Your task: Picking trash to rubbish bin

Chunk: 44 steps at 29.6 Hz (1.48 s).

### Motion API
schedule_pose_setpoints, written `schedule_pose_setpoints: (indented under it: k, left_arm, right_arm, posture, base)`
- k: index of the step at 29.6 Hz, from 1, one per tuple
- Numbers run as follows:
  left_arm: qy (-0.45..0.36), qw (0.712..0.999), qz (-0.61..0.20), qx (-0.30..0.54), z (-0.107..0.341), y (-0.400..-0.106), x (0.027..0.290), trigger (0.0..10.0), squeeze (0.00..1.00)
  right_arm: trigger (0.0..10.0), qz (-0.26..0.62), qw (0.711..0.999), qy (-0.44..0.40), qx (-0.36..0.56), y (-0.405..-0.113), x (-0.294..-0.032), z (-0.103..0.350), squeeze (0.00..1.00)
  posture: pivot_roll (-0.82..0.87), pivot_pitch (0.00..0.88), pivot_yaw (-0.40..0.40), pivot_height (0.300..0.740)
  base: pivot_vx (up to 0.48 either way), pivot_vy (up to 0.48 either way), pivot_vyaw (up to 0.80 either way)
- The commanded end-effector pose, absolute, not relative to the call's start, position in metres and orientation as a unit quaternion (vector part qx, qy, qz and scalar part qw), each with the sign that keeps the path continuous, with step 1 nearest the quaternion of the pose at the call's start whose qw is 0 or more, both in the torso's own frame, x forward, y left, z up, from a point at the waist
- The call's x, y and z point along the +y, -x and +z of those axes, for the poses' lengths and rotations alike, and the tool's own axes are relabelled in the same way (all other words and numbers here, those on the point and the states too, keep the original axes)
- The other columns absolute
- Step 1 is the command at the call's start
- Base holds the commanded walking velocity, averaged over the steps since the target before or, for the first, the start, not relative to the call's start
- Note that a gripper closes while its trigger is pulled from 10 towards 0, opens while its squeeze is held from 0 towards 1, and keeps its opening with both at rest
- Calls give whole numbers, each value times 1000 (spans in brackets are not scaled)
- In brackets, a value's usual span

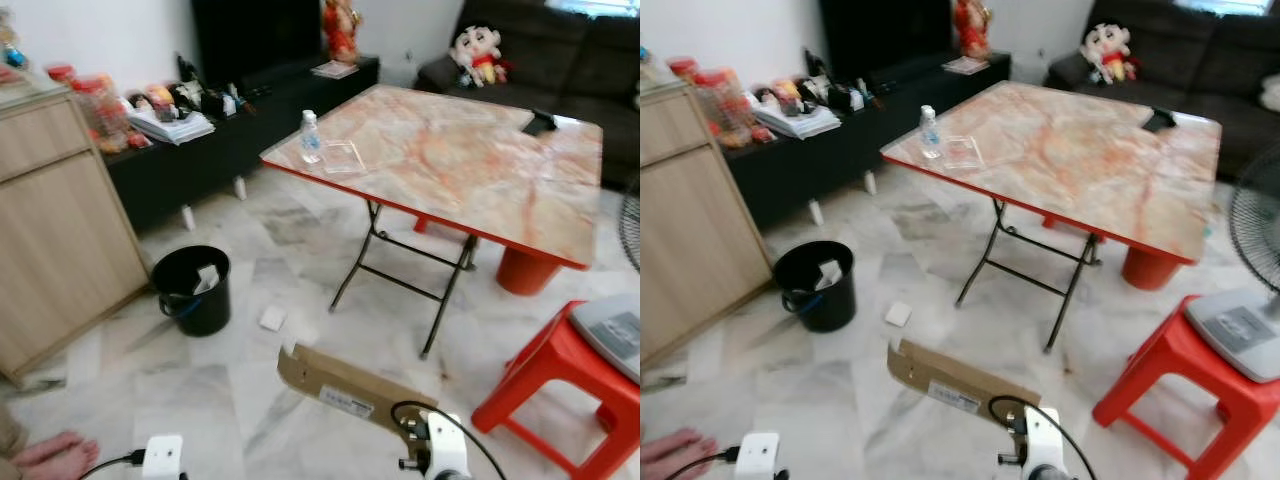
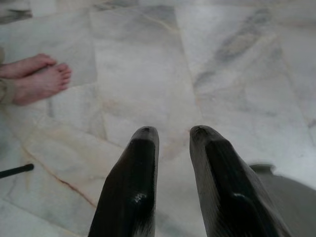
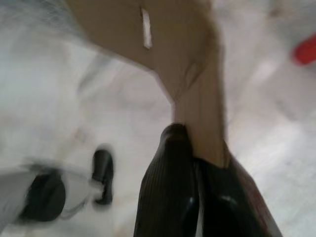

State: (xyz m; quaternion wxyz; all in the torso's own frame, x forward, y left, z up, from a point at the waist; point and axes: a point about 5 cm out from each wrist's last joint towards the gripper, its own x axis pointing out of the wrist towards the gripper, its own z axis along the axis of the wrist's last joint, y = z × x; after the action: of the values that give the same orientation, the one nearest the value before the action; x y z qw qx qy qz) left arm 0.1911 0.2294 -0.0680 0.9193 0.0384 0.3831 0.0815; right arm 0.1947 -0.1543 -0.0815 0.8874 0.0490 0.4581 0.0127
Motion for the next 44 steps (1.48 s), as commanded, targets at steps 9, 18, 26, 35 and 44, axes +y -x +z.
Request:
schedule_pose_setpoints:
  k: [9, 18, 26, 35, 44]
  left_arm:
    - [-34, 920, 74, 383, -69, -192, 222, 10000, 0]
    - [-33, 920, 73, 383, -69, -193, 222, 10000, 0]
    - [-31, 920, 77, 383, -68, -194, 223, 10000, 0]
    - [-34, 920, 86, 382, -68, -194, 225, 10000, 0]
    - [-32, 920, 88, 380, -67, -195, 225, 10000, 0]
  right_arm:
    - [10000, 9, 889, -39, 457, -196, -161, -80, 0]
    - [10000, 20, 889, -33, 457, -197, -160, -80, 0]
    - [10000, 19, 889, -62, 452, -198, -157, -80, 0]
    - [10000, 19, 890, -66, 451, -198, -157, -79, 0]
    - [10000, 45, 887, -30, 459, -197, -155, -80, 0]
  posture:
    - [14, 0, -33, 740]
    - [15, 0, -35, 740]
    - [12, 0, -33, 740]
    - [14, 0, -33, 740]
    - [15, 0, -35, 740]
  base:
    - [0, 0, 800]
    - [0, 0, 774]
    - [0, 0, 0]
    - [179, 0, 0]
    - [352, 0, 122]
